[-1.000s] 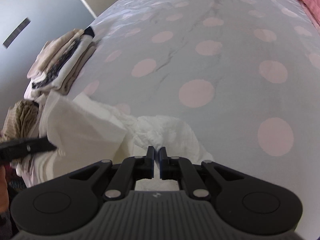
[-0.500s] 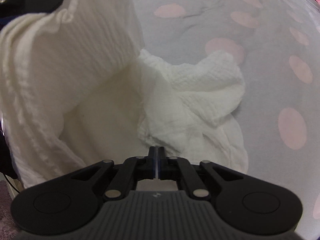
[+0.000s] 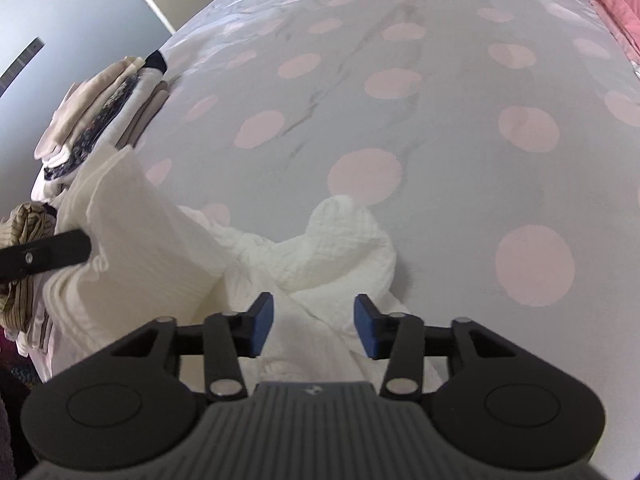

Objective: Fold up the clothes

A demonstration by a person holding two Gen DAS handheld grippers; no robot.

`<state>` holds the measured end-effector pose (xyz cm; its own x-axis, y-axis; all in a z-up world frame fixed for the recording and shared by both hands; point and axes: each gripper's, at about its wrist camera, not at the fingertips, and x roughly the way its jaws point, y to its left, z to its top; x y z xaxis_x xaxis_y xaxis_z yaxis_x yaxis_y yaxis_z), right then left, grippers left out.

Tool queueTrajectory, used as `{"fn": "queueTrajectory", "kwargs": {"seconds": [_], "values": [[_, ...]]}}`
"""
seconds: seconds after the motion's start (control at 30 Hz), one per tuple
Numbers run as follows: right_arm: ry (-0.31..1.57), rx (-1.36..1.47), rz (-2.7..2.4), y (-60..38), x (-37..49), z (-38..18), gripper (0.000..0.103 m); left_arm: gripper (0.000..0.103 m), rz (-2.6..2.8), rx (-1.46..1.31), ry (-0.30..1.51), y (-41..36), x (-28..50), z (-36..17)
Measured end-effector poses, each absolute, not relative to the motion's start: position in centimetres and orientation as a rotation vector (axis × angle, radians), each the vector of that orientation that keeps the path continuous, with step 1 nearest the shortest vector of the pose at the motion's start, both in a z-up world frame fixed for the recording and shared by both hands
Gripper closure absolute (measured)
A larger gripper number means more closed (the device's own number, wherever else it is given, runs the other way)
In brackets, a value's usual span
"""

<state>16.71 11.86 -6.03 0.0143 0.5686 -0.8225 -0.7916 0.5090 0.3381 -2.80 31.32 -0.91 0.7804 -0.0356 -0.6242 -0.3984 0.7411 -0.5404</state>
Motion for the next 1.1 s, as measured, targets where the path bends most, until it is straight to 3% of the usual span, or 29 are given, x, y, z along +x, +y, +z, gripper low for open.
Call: {"fn": "queueTrajectory", "kwargs": {"seconds": [0.1, 0.2, 0.27, 0.3, 0.33, 0.43, 0.6, 0.9, 0.97, 1.03, 1.1], "values": [[1.111, -0.278, 1.115, 13.2, 15.3, -6.4, 0.052, 0.096, 0.216, -0.738, 0.625, 31.9, -3.8, -0.2], [1.101, -0.315, 1.17, 13.8, 13.9, -6.8, 0.042, 0.096, 0.209, -0.732, 0.588, 32.2, -4.8, 0.8], [1.072, -0.371, 1.151, 14.6, 13.2, -7.2, 0.044, 0.096, 0.212, -0.726, 0.574, 32.3, -5.3, 1.2], [1.071, -0.4, 1.133, 14.8, 13.1, -7.4, 0.058, 0.096, 0.214, -0.723, 0.567, 32.4, -5.6, 1.5], [1.074, -0.43, 1.113, 15.0, 13.0, -7.7, 0.083, 0.096, 0.219, -0.723, 0.562, 32.5, -5.9, 1.6], [1.082, -0.416, 1.133, 14.4, 13.3, -7.3, 0.088, 0.096, 0.232, -0.742, 0.547, 33.2, -6.8, 1.8], [1.105, -0.457, 1.377, 13.2, 11.1, -6.3, 0.088, 0.096, 0.22, -0.782, 0.498, 34.2, -8.0, 2.8], [1.164, -0.647, 1.446, 14.3, 6.6, -9.9, 0.087, 0.096, 0.23, -0.775, 0.51, 34.5, -8.1, 2.6], [1.167, -0.639, 1.442, 14.4, 6.8, -9.6, 0.082, 0.096, 0.25, -0.762, 0.543, 34.5, -7.8, 2.1], [1.135, -0.637, 1.439, 14.1, 7.1, -8.6, 0.068, 0.096, 0.27, -0.754, 0.574, 34.6, -7.6, 1.6], [1.094, -0.62, 1.424, 13.7, 7.9, -7.3, 0.063, 0.096, 0.286, -0.745, 0.599, 34.7, -7.4, 1.3]]}}
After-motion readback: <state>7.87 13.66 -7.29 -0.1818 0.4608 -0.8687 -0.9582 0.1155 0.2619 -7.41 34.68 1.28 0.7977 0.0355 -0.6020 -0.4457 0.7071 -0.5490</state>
